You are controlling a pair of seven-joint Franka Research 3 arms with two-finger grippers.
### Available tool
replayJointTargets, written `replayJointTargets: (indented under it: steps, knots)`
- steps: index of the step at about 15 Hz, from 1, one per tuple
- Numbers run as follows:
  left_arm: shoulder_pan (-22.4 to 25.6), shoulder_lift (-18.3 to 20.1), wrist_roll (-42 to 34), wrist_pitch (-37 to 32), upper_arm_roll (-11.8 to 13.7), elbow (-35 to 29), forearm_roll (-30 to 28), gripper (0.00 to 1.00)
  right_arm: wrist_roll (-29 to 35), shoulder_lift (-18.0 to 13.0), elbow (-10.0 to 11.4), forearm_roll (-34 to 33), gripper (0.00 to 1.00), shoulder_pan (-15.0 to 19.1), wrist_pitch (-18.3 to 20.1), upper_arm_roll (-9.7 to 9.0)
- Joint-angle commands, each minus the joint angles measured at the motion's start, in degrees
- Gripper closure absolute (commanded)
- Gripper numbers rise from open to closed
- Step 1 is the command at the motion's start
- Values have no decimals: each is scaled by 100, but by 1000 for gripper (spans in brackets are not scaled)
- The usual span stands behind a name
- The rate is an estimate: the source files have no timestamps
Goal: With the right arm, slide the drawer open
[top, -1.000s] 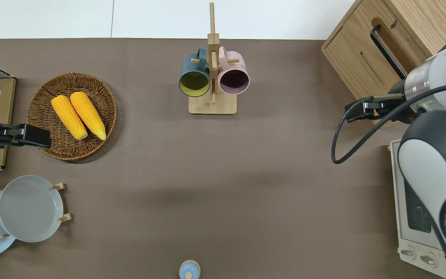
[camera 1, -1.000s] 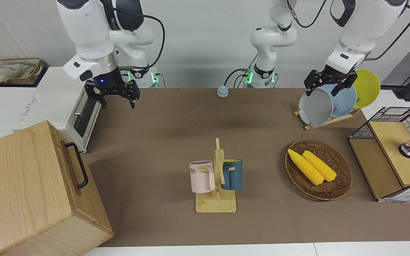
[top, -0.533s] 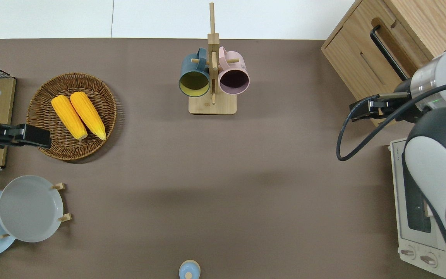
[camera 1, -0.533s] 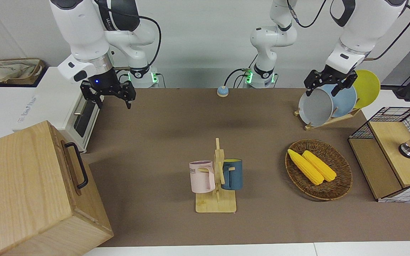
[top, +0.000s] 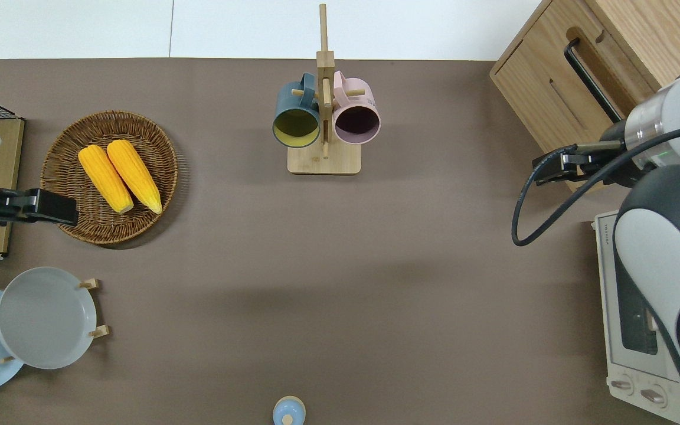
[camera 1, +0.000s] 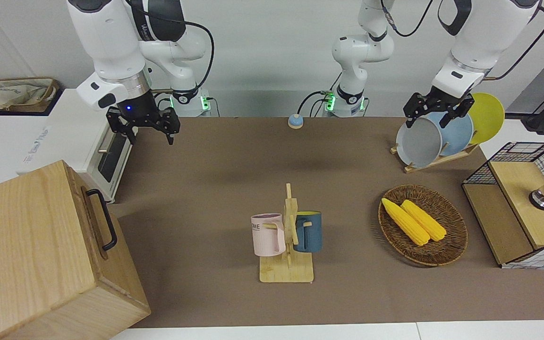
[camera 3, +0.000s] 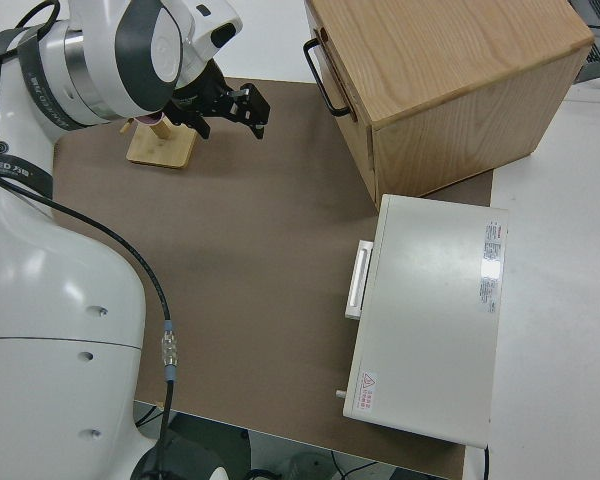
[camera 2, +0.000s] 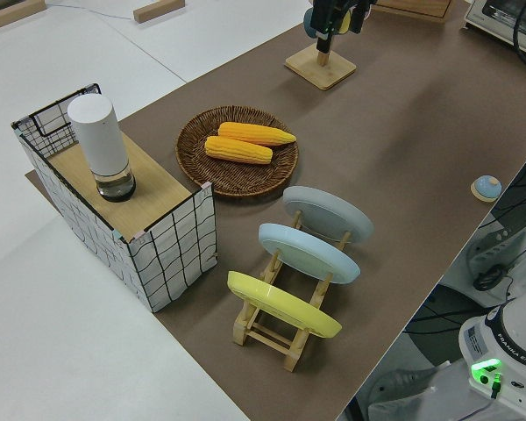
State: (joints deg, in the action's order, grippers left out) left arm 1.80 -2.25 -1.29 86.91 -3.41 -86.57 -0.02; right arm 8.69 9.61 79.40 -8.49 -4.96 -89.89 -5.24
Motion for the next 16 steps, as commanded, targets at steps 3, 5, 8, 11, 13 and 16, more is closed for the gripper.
replayJointTargets:
  steps: [3,5,8,11,13,16]
  knots:
    - [22,-65,-56,-113,-37,149,98,7,509,-20,23,-1696,17,-899,68,-38]
    - [22,-65,-56,-113,-37,140,98,7,948,24,67,-2329,17,-1260,68,-82]
    - [22,-65,-56,-113,-37,149,98,7,1186,147,163,-2762,17,-1630,103,-91]
    - [22,-65,-56,-113,-37,149,98,7,1451,252,391,-3576,17,-1902,94,-91]
    - [22,-65,-56,-113,-37,149,98,7,1495,313,602,-4324,17,-2017,77,-213]
    - [22,-65,-56,-113,-37,149,98,7,1521,428,831,-5089,17,-2026,-64,-258]
